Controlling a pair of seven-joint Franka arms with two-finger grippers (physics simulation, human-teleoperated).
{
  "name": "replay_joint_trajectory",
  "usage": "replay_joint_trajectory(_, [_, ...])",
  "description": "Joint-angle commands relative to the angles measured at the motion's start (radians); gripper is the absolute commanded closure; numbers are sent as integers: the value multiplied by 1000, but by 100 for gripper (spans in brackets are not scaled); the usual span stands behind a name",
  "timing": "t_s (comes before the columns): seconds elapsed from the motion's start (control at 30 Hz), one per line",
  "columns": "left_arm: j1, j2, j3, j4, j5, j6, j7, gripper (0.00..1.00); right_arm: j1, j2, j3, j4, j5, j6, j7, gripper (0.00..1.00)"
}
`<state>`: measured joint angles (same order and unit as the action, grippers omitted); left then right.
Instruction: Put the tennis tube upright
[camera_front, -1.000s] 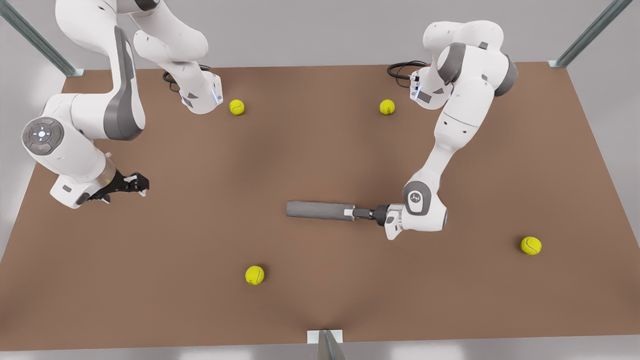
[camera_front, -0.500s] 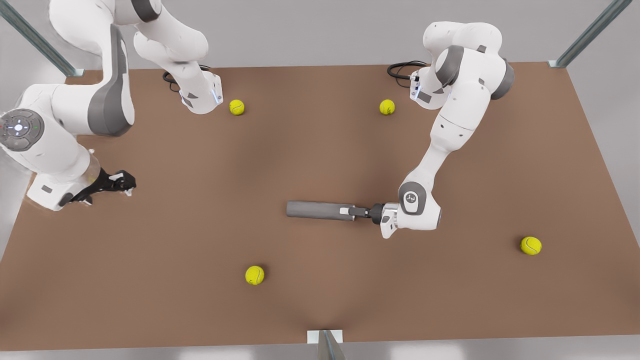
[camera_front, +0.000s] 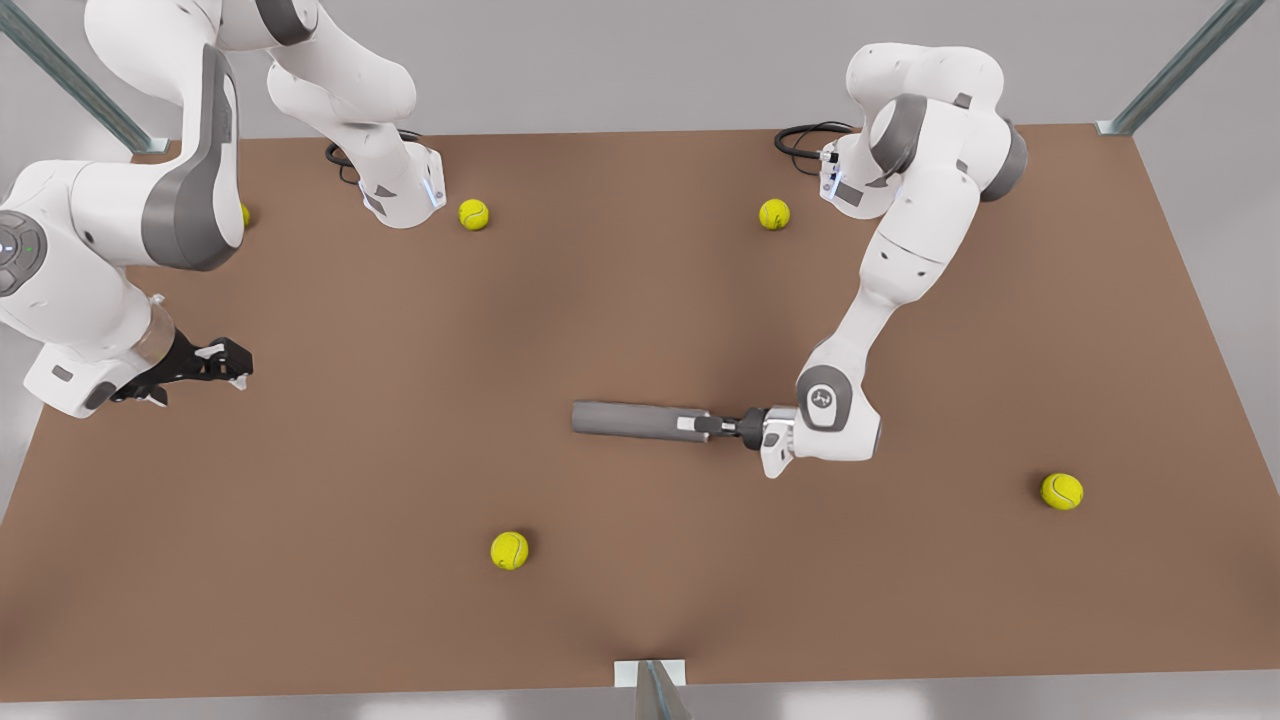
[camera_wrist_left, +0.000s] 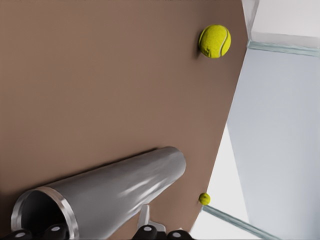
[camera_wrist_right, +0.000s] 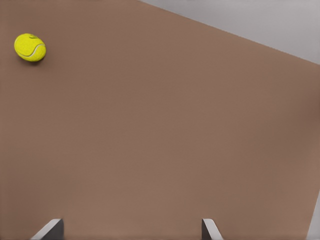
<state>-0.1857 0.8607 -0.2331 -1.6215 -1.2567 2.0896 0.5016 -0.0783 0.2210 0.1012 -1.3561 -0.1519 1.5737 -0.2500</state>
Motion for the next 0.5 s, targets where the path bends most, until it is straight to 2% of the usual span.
replay_joint_trajectory(0.0, [0, 0, 0, 0, -13, -5, 0, 64, 0, 0, 0, 0, 0, -1, 0, 0])
replay_joint_trajectory(0.17, [5, -3, -11, 2, -35, -11, 2, 65, -6, 1, 0, 0, 0, 3, 0, 0])
replay_joint_trajectory(0.3, [28, -9, -25, 2, -35, -26, 2, 79, -5, 3, 0, -2, 2, 5, -2, 0])
replay_joint_trajectory(0.47, [37, -8, -45, 0, -56, -22, 3, 79, -5, 3, -1, -2, 0, 5, -3, 0])
